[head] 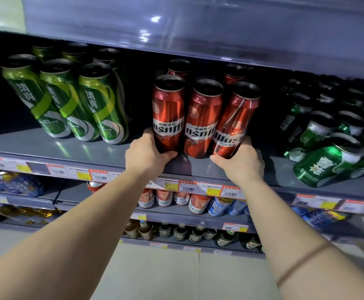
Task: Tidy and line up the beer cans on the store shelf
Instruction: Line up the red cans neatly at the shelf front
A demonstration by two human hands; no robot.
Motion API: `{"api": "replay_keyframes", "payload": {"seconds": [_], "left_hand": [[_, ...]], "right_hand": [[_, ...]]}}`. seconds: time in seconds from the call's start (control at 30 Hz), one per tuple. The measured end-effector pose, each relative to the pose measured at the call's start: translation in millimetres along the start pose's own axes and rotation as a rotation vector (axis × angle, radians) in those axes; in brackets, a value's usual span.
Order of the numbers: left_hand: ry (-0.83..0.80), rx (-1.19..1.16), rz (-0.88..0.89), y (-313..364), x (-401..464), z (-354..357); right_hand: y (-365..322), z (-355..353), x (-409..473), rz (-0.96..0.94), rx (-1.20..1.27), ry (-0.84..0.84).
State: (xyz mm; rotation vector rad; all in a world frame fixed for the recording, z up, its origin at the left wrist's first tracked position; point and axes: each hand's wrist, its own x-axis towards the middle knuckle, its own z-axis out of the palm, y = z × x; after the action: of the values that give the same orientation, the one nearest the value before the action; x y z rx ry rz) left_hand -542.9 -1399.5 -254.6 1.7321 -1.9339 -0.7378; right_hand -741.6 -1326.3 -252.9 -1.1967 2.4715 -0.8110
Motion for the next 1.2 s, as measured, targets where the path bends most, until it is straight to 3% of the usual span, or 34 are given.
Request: {"api": "replay_keyframes", "payload": {"seconds": [0.37, 0.53, 0.83, 1.07, 1.2], "left_hand": [[0.035, 0.022, -0.010, 2.7, -1.6, 1.2], [0.162, -0.139, 0.054, 7.2, -9.6, -0.3], [0.163, -0.161, 0.062, 6.6, -15.9, 11.0], [0.415, -0.222, 0.196, 26.4, -58.6, 1.4], [0.257, -0.400, 0.309, 58.5, -84.4, 2.2]], "right_hand": [[0.2, 0.1, 0.0, -0.009, -0.004, 0.001], [0.0, -7.5, 3.2, -0.011, 0.028, -0.062], [-0.9, -8.9, 9.4, 0.007, 0.015, -0.091], [10.0, -29.6, -2.8, 0.011, 0.205, -0.155], [23.8, -50.3, -25.0, -0.029, 0.157, -0.103]]}}
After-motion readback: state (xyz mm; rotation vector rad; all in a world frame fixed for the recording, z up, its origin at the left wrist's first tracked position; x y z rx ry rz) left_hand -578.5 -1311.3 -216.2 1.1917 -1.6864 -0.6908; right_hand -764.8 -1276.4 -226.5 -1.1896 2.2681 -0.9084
